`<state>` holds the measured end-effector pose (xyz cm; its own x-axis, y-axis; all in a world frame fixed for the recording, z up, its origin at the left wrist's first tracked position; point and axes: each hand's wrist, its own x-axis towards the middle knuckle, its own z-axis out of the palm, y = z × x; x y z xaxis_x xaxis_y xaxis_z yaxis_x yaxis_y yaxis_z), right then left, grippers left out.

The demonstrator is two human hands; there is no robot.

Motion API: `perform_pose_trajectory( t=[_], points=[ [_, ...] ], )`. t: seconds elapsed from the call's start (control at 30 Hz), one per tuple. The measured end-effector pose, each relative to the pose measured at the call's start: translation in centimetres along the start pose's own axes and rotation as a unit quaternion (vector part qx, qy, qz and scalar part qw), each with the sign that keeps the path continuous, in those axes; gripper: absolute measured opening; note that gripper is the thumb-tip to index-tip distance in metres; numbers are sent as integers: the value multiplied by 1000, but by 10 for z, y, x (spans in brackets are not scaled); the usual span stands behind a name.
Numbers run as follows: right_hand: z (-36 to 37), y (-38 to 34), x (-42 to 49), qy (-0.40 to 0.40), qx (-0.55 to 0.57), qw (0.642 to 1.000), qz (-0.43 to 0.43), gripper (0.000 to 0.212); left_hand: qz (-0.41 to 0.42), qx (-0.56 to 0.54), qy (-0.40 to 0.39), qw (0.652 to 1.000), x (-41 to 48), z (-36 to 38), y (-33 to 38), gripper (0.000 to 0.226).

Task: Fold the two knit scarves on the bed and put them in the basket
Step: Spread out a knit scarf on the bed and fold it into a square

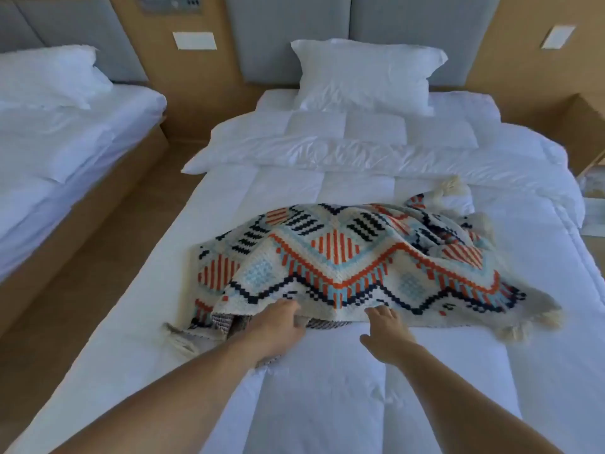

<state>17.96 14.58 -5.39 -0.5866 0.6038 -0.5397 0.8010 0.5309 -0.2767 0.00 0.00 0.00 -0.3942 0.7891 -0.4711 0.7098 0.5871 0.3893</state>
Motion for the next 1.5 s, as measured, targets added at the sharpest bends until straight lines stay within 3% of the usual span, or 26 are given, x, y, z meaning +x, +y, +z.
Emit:
perform_pose_trajectory(
  t=[0.17, 0.3, 0.37, 0.53, 0.73, 0.9, 0.97, 1.07, 1.13, 1.23, 1.3, 1.4, 1.43, 1.5],
  points=[
    [30, 32, 67, 30, -52, 998, -17, 78, 2, 86, 1, 996, 61, 39, 10, 49],
    [50, 55, 106, 79, -107, 990, -54, 81, 25, 131, 37, 990, 93, 69, 14, 45],
    [58, 63, 117, 90, -118, 987, -68, 73, 46, 145, 54, 987, 104, 77, 19, 45],
    [65, 79, 118, 158, -117, 978, -72, 31, 58, 191, 54, 978, 114, 86, 29, 44],
    [45, 91, 91, 147, -1, 986, -79, 30, 111, 212, 26, 971, 107, 76, 61, 63],
    [48, 111, 88, 79, -60, 995, -30, 71, 109, 230, 20, 967, 109, 74, 70, 67],
    [62, 117, 96, 85, -112, 990, -21, 56, 114, 245, 21, 962, 113, 82, 68, 65],
    [79, 122, 101, 174, -132, 975, -35, 30, 103, 252, 7, 962, 117, 100, 64, 70],
    [78, 120, 94, 179, -57, 982, -23, 22, 96, 256, -11, 962, 115, 109, 62, 78],
    [58, 104, 73, 103, 101, 988, -46, 21, 116, 251, -35, 960, 107, 112, 73, 89],
    [37, 90, 51, 86, 202, 970, -100, 16, 133, 214, -50, 966, 101, 105, 88, 80],
    [-2, 81, 18, 102, 293, 942, -126, 14, 107, 75, -44, 990, 88, 75, 109, 32],
    [-15, 81, 7, 99, 292, 943, -128, 13, 105, 49, -45, 992, 83, 62, 115, 21],
    [-33, 85, -15, 80, 207, 968, -121, 31, 96, 15, -47, 994, 67, 33, 126, 15]
  ],
)
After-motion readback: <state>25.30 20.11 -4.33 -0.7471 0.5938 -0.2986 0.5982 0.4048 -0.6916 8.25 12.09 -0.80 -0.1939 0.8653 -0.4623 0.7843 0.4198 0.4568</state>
